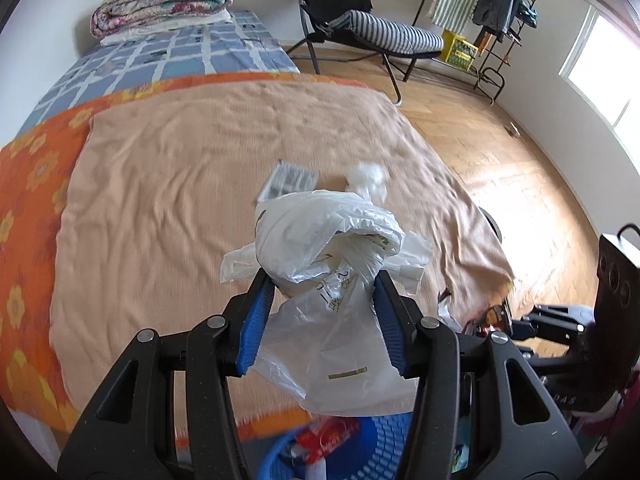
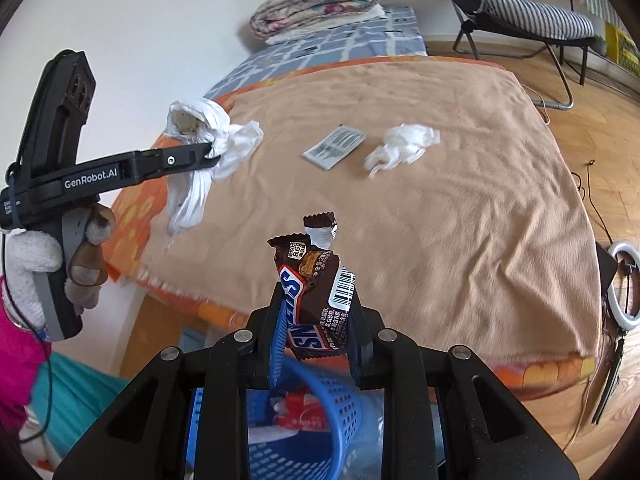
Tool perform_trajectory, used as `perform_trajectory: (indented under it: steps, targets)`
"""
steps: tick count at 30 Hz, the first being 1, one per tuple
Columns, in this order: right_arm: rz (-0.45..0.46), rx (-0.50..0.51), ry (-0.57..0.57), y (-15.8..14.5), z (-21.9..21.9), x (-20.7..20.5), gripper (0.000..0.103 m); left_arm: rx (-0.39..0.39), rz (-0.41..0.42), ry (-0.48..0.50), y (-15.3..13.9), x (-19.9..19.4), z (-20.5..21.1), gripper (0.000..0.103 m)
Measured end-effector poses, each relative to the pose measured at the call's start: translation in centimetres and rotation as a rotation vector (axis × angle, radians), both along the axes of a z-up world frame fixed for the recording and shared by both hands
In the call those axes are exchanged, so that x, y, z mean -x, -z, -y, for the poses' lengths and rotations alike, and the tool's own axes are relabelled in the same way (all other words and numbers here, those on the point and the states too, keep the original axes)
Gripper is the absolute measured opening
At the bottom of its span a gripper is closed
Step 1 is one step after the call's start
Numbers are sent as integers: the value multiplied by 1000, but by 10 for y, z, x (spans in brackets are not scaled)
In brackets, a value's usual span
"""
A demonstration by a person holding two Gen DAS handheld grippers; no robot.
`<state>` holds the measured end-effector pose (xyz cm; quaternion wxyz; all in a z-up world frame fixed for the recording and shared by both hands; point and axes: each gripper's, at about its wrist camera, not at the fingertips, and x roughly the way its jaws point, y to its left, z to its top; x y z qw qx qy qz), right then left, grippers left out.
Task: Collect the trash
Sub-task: 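Carry the white bag and Snickers bar with both grippers over the blue basket, then open the right gripper dropping the Snickers while the left drops the bag into the basket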
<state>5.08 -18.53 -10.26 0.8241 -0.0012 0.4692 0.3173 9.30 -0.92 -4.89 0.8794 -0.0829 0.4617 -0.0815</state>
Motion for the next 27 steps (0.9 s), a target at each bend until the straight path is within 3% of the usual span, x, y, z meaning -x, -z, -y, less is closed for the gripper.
perform_trajectory:
  steps: [14,27]
  targets:
    - [-19,48,-99,28,-11,71,23,24,-99,36,47,94,15,52]
    - [-80,117,-152,67,-21,99,23,47,-220,53,99,143,22,52]
